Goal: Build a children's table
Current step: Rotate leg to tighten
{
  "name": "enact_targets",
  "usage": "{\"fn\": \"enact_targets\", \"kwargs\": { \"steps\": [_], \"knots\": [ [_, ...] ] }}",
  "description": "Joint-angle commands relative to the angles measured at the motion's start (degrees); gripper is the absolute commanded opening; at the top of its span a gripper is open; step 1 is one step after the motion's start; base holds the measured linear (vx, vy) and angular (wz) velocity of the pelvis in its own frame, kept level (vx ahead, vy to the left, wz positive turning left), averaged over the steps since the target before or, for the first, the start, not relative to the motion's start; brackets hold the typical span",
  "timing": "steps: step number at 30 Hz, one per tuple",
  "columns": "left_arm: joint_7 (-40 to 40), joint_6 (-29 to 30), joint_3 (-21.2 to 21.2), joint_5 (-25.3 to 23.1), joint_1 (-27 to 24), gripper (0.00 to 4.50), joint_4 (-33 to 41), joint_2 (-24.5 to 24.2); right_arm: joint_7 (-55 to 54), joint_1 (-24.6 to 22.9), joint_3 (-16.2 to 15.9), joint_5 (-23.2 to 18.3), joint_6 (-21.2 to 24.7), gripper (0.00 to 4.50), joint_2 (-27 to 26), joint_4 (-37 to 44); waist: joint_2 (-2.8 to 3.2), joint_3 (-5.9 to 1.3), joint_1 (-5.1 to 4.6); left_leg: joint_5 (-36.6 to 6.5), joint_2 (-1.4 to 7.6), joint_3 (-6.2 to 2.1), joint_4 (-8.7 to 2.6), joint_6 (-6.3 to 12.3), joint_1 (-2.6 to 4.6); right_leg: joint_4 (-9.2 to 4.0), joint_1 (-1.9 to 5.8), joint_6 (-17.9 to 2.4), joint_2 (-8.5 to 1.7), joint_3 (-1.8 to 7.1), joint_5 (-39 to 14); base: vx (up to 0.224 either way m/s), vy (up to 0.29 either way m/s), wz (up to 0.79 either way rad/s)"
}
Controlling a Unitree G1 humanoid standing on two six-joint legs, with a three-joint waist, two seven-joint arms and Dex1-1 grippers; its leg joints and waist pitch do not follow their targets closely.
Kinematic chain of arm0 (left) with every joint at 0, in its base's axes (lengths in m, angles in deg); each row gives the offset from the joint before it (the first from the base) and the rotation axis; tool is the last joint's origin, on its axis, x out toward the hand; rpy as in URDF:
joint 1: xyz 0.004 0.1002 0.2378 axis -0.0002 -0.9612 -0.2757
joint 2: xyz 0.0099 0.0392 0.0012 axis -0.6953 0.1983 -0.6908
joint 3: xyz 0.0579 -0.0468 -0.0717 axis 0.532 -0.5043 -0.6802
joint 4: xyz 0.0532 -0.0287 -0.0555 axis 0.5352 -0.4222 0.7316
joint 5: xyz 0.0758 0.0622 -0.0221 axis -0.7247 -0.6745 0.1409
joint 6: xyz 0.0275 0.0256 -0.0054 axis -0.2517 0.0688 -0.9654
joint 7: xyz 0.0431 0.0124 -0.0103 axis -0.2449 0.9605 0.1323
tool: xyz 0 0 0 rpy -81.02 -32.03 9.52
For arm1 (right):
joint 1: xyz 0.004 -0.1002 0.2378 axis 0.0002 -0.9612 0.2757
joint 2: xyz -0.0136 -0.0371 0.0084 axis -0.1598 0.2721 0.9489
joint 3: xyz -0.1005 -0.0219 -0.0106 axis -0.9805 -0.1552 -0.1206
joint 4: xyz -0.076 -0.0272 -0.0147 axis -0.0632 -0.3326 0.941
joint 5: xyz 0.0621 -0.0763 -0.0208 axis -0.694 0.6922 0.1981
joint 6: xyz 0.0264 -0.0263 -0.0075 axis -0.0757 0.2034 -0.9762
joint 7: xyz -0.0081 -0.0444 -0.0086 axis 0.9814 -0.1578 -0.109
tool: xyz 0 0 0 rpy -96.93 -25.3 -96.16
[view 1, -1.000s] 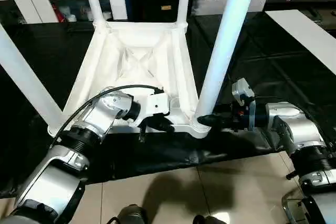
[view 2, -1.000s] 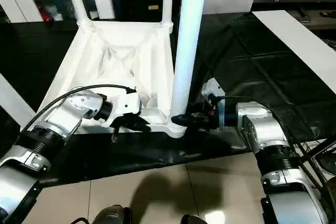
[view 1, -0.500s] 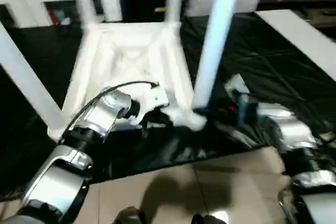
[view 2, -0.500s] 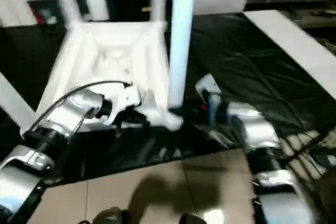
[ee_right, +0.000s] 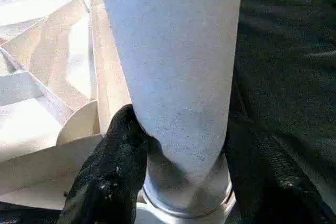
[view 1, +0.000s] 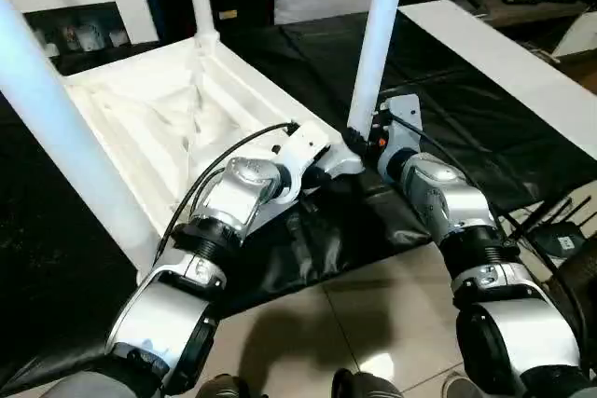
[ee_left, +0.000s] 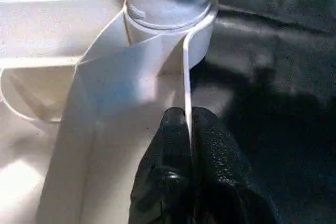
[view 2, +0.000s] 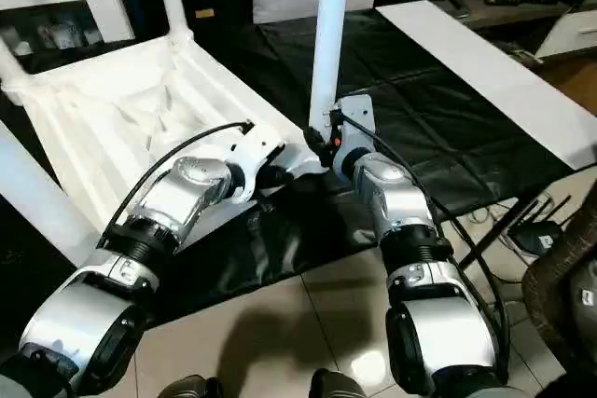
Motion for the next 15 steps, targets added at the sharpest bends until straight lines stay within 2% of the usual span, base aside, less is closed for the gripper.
{"fn": "enact_targets", "kwargs": {
  "steps": [1, 3, 6, 8, 9, 10, 11, 12, 14, 15],
  "knots": [
    [-3.1, -1.0, 1.5, 3.5, 1.7, 0.00, 4.2, 3.0, 1.2, 0.1, -0.2, -0.2, -0.2, 2.62, -0.6, -1.2, -0.72, -5.50, 1.10, -9.2, 1.83, -0.60, -3.55, 5.94, 0.59, -3.57, 4.51, -12.1, -3.56, 2.27, -14.7, 0.000, 0.000, 0.00],
    [-3.4, -1.5, 1.8, 2.9, 1.3, 0.00, 4.0, 2.2, 3.4, -0.6, 0.1, -1.3, -1.0, 2.64, -0.3, -0.1, -0.32, -5.73, 1.58, -6.7, 2.08, -0.57, -3.43, 7.34, 0.58, -2.92, 4.64, -13.7, -3.45, 2.17, -10.6, 0.000, 0.000, 0.00],
    [-4.3, -3.0, 2.2, 1.9, 1.1, 0.00, 3.0, 1.2, 5.3, -0.9, -0.3, -1.3, -2.3, 3.02, 0.9, -0.3, -0.36, -5.96, 2.50, -3.5, 2.28, -0.44, -3.21, 8.84, 0.76, -2.12, 4.57, -15.7, -3.23, 2.18, -4.9, 0.000, 0.000, 0.00],
    [-6.1, -5.5, 3.1, 1.0, 0.8, 0.00, 2.4, -0.2, 8.1, -1.5, -1.1, -0.8, -3.8, 3.07, 2.5, -0.6, -0.23, -6.02, 2.92, -2.9, 2.47, -0.51, -3.11, 9.47, 0.87, -1.97, 4.45, -16.1, -3.24, 2.12, -4.0, 0.000, 0.000, 0.00],
    [-7.5, -6.5, 3.7, 0.5, 0.6, 0.00, 2.1, -1.2, 10.8, -2.2, -1.7, -0.4, -4.6, 3.11, 3.9, -0.2, -0.22, -5.89, 3.21, -4.1, 2.50, -0.43, -3.14, 9.42, 0.91, -2.18, 4.43, -15.9, -3.28, 2.09, -5.2, 0.000, 0.000, 0.00],
    [-7.5, -6.5, 3.7, 0.5, 0.6, 0.00, 2.1, -1.2, 10.8, -2.2, -1.7, -0.4, -4.6, 3.33, 3.9, -0.2, -0.22, -5.89, 3.21, -4.1, 2.50, -0.43, -3.14, 9.42, 0.91, -2.18, 4.43, -15.9, -3.28, 2.09, -5.2, 0.000, 0.000, 0.00],
    [-8.9, -7.4, 4.3, 0.0, 0.4, 0.00, 1.5, -2.3, 14.0, -2.9, -2.3, -0.2, -5.3, 3.42, 5.3, 0.4, -0.35, -5.74, 3.52, -6.0, 2.61, -0.39, -3.27, 8.51, 1.01, -2.51, 4.46, -15.3, -3.35, 2.15, -7.8, 0.000, 0.000, 0.00],
    [-9.1, -7.6, 4.4, 0.0, 0.4, 0.00, 1.4, -2.4, 14.4, -3.0, -2.3, -0.2, -5.3, 3.46, 5.5, 0.5, -0.17, -5.63, 3.69, -7.4, 2.77, -0.38, -3.39, 7.67, 1.26, -2.74, 4.30, -15.0, -3.40, 2.22, -9.8, 0.000, 0.000, 0.00],
    [-10.2, -8.2, 4.7, -0.2, 0.4, 0.00, 0.9, -3.2, 16.3, -3.5, -2.2, -0.4, -5.3, 3.62, 6.5, 0.8, -0.06, -5.42, 3.78, -9.6, 2.91, -0.50, -3.63, 6.20, 1.31, -3.06, 4.24, -14.1, -3.38, 2.18, -12.7, 0.000, 0.000, 0.00],
    [-12.8, -9.8, 6.0, -0.6, 0.2, 0.00, 0.6, -5.0, 20.4, -4.5, -2.2, -1.2, -5.5, 3.62, 8.7, 2.0, -0.01, -5.41, 4.00, -11.1, 2.97, -0.59, -3.68, 5.17, 1.54, -3.30, 4.17, -13.4, -3.43, 2.14, -14.5, 0.000, 0.000, 0.00]
  ]
}}
